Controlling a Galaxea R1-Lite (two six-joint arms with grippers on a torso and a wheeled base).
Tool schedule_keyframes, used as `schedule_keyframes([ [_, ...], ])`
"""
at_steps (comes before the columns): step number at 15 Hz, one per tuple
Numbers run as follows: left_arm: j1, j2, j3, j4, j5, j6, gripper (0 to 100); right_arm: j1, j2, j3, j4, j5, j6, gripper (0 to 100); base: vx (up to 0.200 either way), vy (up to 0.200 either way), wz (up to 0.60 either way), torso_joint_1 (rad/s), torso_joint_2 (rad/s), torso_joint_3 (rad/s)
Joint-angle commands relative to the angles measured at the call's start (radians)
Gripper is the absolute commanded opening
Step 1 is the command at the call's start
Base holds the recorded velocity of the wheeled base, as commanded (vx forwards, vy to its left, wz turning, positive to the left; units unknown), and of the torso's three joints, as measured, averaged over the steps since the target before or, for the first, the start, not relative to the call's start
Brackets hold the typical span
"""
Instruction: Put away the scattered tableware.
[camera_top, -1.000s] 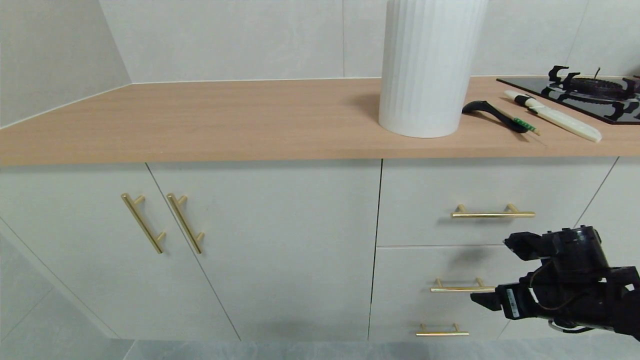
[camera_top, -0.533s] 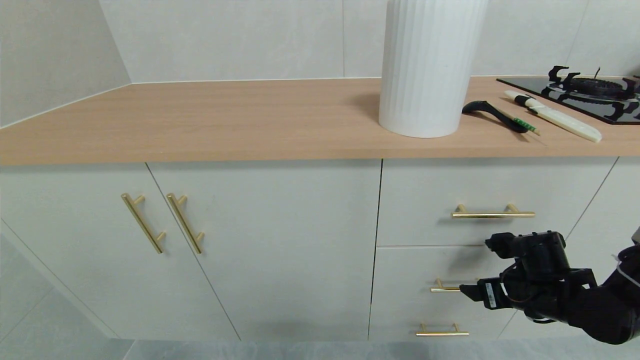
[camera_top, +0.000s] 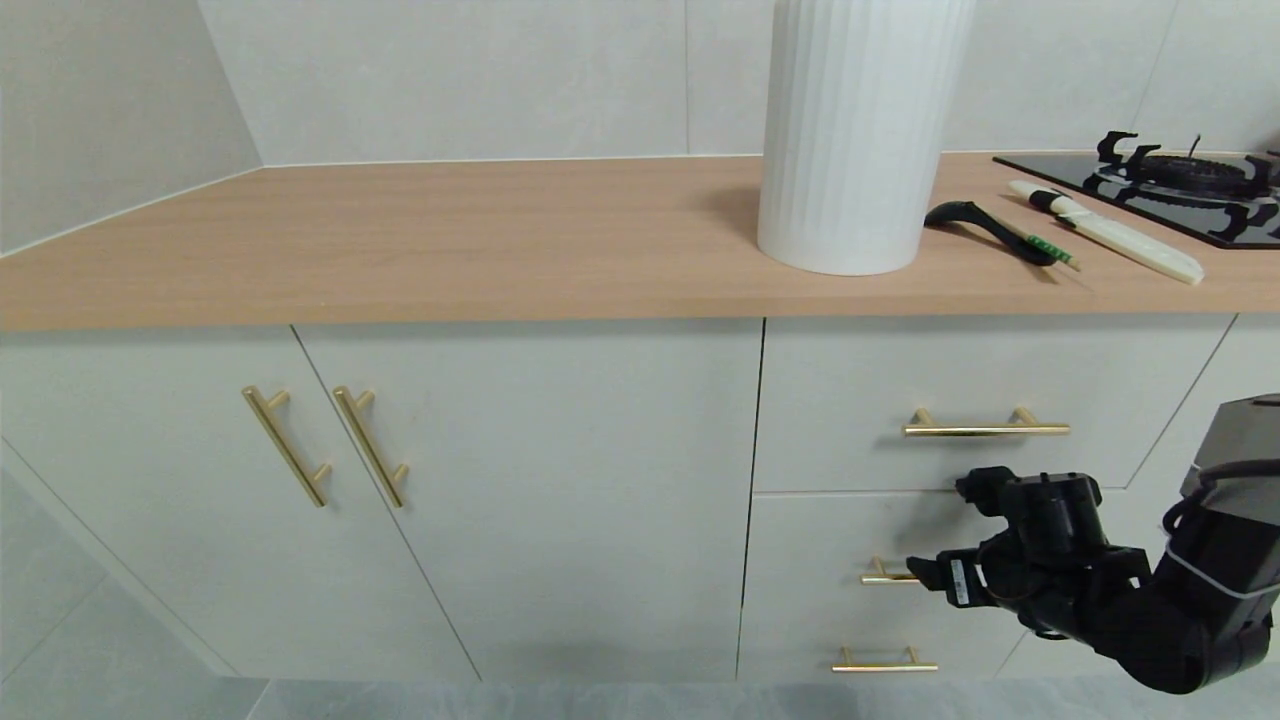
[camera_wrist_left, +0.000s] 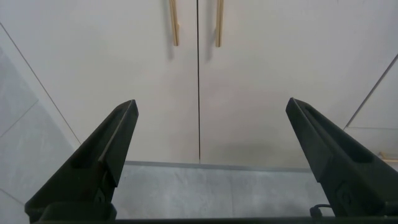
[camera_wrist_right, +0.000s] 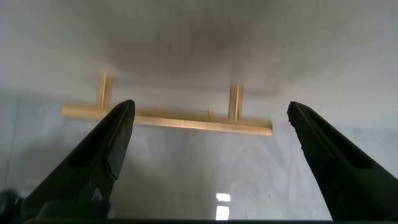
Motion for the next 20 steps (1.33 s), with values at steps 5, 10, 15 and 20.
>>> schedule_keyframes([
  [5, 0.000, 0.001, 0.000, -0.001, 0.000, 0.000, 100, 0.001, 0.102, -0.012, -0.102, -0.034, 0.015, 100, 0.000, 0.000, 0.00, 0.000, 0.00, 0.000],
  [10, 0.000, 0.001, 0.000, -0.001, 0.000, 0.000, 100, 0.001, 0.137, -0.028, -0.102, -0.049, 0.015, 100, 0.000, 0.000, 0.00, 0.000, 0.00, 0.000],
  [15, 0.000, 0.001, 0.000, -0.001, 0.000, 0.000, 100, 0.001, 0.120, -0.006, -0.091, -0.050, 0.011, 100, 0.000, 0.000, 0.00, 0.000, 0.00, 0.000],
  [20, 0.000, 0.001, 0.000, -0.001, 0.000, 0.000, 100, 0.019, -0.002, 0.046, 0.027, -0.041, 0.008, 100, 0.000, 0.000, 0.00, 0.000, 0.00, 0.000],
])
